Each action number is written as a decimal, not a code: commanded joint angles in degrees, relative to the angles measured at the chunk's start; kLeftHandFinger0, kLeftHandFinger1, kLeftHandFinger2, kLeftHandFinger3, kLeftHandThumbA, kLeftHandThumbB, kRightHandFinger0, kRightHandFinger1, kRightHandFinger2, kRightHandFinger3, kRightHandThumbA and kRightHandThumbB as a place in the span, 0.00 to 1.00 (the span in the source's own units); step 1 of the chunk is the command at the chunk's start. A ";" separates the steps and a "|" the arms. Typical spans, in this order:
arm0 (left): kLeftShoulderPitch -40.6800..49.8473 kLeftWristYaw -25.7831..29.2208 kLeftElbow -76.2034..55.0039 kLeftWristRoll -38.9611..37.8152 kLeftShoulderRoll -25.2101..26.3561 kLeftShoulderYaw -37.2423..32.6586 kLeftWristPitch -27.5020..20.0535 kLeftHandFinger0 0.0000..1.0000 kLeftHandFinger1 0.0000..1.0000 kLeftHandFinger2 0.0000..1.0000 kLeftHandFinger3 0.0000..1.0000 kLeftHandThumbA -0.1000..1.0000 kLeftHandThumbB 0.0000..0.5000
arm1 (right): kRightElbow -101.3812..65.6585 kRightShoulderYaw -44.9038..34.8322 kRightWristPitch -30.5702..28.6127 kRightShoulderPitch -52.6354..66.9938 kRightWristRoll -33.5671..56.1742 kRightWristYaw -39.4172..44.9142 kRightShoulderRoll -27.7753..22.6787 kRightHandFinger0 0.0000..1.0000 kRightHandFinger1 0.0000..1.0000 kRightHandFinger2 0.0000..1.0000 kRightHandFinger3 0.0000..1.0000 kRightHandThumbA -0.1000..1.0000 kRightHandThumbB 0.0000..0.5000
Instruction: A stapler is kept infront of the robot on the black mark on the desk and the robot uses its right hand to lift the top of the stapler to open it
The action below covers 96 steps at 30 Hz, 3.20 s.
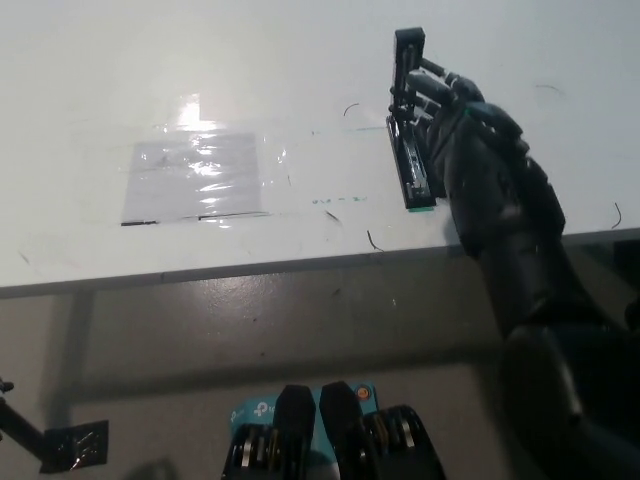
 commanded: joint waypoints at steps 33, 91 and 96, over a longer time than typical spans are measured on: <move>-0.16 0.13 -2.51 -0.49 1.62 0.77 0.15 0.19 0.17 0.41 0.70 0.60 0.00 | -31.85 1.70 6.08 6.64 4.55 6.63 1.78 0.50 0.55 0.67 0.92 0.23 0.00; -1.63 0.51 -1.73 -0.33 2.56 1.00 0.50 0.20 0.19 0.41 0.66 0.55 0.00 | -68.95 9.62 -3.04 51.28 7.91 -0.23 -16.02 0.47 0.49 0.60 0.87 0.30 0.00; -1.43 0.34 -1.68 -0.42 2.61 1.07 0.20 0.20 0.20 0.47 0.73 0.56 0.00 | -62.67 11.80 -7.09 52.64 0.72 -0.18 -15.48 0.37 0.39 0.48 0.77 0.33 0.00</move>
